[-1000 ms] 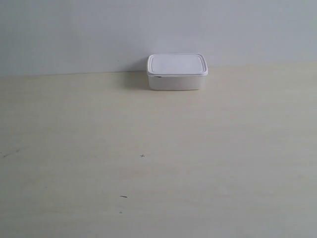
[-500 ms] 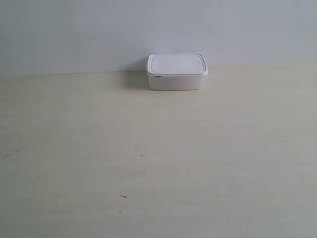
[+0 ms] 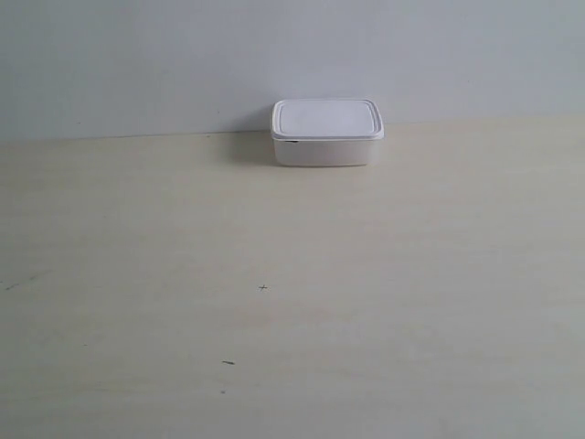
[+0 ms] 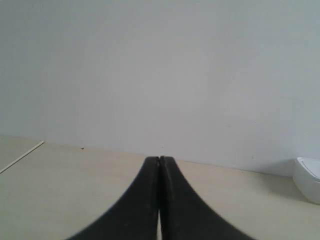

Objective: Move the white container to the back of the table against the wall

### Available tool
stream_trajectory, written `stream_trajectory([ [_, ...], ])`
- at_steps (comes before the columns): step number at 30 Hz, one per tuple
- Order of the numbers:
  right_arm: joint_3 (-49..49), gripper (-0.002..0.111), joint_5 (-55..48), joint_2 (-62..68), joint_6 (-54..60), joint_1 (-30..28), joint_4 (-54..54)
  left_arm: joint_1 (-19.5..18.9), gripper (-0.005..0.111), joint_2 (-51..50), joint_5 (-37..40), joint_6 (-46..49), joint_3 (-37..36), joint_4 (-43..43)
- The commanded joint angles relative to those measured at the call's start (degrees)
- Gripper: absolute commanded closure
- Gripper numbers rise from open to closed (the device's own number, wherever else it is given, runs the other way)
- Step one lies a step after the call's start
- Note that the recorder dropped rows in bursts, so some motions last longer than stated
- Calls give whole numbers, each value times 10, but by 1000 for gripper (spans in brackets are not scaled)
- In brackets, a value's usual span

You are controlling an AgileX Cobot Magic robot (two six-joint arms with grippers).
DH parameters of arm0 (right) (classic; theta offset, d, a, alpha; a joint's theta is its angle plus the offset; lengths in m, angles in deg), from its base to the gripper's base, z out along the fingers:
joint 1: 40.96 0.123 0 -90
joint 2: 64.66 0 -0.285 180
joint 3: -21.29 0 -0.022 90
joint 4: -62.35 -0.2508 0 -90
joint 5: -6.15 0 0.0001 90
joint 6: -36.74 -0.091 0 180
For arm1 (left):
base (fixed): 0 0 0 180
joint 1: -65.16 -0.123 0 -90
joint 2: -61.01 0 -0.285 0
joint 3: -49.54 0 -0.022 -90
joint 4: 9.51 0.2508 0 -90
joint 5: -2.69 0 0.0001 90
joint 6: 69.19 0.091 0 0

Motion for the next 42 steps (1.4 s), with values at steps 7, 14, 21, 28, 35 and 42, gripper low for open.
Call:
stream_trajectory([
  [7, -2, 108, 2, -3, 0, -5, 1, -1, 107, 4, 1, 4, 0, 1],
  [14, -2, 108, 2, -3, 0, -5, 1, -1, 107, 4, 1, 4, 0, 1],
  [21, -2, 108, 2, -3, 0, -5, 1, 12, 107, 4, 1, 4, 0, 1],
  [28, -2, 108, 2, -3, 0, -5, 2, 28, 107, 4, -3, 4, 0, 1],
  [35, -2, 108, 2, -3, 0, -5, 2, 28, 107, 4, -43, 5, 0, 1],
  [42, -2, 108, -5, -3, 0, -5, 5, 28, 107, 4, -59, 5, 0, -1],
])
